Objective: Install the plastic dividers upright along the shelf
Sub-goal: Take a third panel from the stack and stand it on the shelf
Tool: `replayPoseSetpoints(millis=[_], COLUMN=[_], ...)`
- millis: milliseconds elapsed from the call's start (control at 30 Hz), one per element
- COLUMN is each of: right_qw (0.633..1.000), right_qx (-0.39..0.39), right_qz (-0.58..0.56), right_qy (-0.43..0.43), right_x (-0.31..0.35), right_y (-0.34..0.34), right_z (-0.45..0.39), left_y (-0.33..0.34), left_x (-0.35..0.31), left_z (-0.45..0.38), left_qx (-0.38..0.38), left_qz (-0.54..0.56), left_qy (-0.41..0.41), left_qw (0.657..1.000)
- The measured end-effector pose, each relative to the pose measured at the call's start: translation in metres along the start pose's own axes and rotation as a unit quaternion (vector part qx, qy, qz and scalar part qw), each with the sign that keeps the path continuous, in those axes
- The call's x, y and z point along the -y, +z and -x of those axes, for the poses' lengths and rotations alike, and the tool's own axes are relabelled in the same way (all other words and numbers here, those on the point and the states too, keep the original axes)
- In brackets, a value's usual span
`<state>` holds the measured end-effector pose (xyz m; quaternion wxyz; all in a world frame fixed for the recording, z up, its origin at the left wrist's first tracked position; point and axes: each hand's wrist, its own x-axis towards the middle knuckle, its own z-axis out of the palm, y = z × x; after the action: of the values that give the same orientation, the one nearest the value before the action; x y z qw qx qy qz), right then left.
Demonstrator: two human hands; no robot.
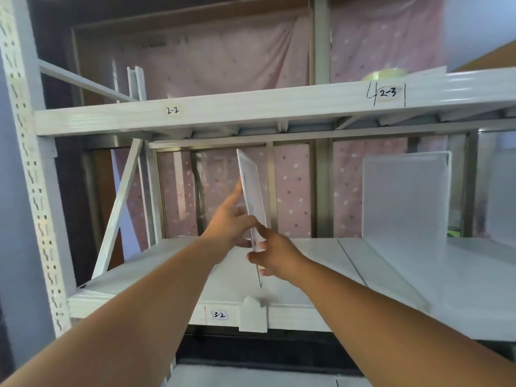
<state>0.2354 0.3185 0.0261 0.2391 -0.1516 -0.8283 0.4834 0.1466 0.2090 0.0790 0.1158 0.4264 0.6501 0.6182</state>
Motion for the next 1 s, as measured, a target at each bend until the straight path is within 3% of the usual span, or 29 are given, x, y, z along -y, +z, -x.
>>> replayPoseSetpoints(millis=[67,233,1000], right_qw=[0.998,0.997,1.000], right_qx=[0.018,0.020,0.008], right_qz=[-0.057,-0.076,0.022], right_qy=[0.023,0.016,-0.021], right_x=[-0.004,-0.003,-0.005], right_y=[0.003,0.015,0.021], right_z=[0.001,0.003,0.009], left_y=[0.005,0.004,0.006], left_x=[-0.004,-0.014,-0.018], left_z=[0.002,0.009,0.022], left_qx=[0.004,0.004,-0.002], left_qz=[-0.028,-0.086,-0.100], left_qy=[-0.006,-0.011,-0.018], left_qw=[1.000,0.996,0.995])
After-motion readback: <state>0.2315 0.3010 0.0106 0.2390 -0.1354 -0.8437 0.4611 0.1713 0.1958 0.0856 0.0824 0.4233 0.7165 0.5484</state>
